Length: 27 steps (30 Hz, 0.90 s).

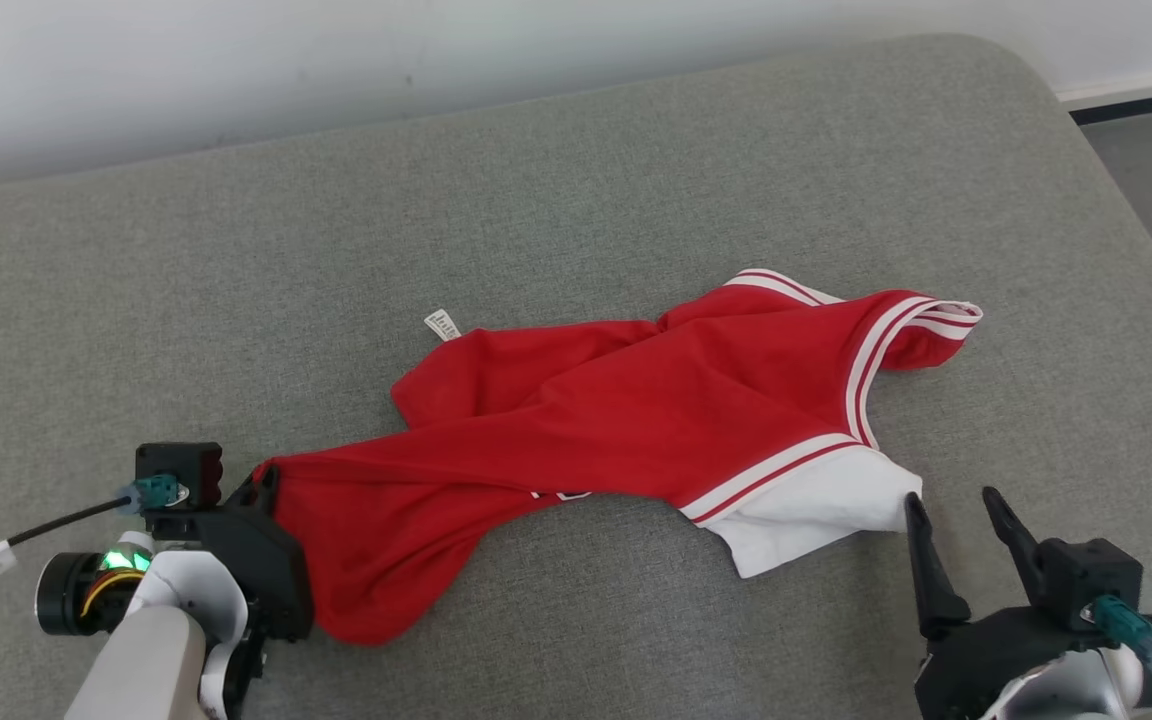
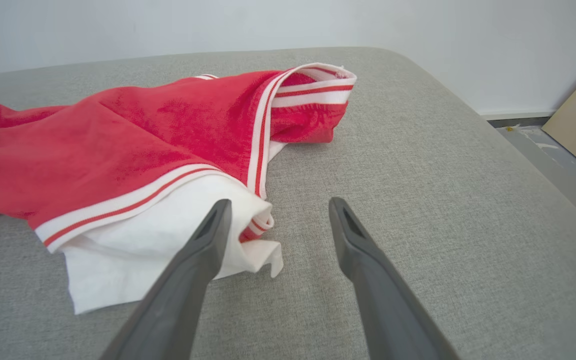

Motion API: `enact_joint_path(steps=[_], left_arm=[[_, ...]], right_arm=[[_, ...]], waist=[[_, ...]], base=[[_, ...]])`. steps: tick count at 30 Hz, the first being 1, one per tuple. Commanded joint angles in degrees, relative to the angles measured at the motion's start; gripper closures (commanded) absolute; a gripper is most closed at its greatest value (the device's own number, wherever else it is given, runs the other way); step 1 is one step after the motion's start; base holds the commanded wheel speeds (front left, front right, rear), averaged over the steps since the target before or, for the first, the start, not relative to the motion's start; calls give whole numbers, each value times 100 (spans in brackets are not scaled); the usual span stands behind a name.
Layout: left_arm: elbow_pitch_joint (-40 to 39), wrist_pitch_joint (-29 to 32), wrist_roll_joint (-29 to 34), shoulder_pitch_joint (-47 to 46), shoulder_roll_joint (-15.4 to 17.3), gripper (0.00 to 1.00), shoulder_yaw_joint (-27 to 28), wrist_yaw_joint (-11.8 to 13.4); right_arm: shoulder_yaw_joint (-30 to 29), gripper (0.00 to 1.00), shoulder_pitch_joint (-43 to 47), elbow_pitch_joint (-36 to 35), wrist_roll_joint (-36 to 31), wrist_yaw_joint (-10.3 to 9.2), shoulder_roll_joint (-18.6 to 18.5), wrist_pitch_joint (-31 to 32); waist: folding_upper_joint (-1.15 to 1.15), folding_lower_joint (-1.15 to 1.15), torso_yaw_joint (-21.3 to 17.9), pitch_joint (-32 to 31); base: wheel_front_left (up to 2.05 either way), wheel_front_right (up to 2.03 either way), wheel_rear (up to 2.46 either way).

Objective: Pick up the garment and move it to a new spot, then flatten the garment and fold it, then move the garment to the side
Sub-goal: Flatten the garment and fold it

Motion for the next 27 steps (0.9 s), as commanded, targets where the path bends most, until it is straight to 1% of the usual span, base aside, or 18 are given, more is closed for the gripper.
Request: enact_joint_path(steps=[1, 4, 8, 12, 14, 16, 20, 27], left_arm=[[98, 170, 46, 378, -80, 100, -111, 23], [-142, 81, 20, 616, -184, 100, -166, 90], [-392, -46, -14, 880, -290, 100, -210, 176], [-495, -121, -69, 1030, -350, 100, -242, 184], [-529, -128, -81, 1037, -359, 100, -272, 168], [-563, -137, -97, 1018, -360, 100, -284, 159], [-617, -105, -120, 952, -362, 100, -303, 163], [-693, -81, -175, 841, -355, 100, -321, 141]], right_arm=[[-67, 0, 91, -81, -22, -13, -3, 33], [-118, 0, 285, -242, -34, -13, 0, 70], [27, 0, 560, -359, -103, -13, -2, 53], [104, 0, 624, -323, -117, -13, -4, 41], [96, 0, 496, -237, -137, -13, -3, 28], [-40, 0, 342, -129, -297, -13, -7, 36], [-70, 0, 130, 144, -549, -13, 2, 138], [-173, 0, -379, 769, -867, -13, -38, 143]], waist=[[0, 0, 17, 39], [0, 0, 58, 110], [0, 0, 138, 221], [0, 0, 161, 279], [0, 0, 163, 300], [0, 0, 164, 313], [0, 0, 180, 329], [0, 0, 263, 370]], base=[[0, 0, 0], [0, 0, 0], [0, 0, 0], [0, 0, 0], [0, 0, 0], [0, 0, 0], [0, 0, 0], [0, 0, 0]])
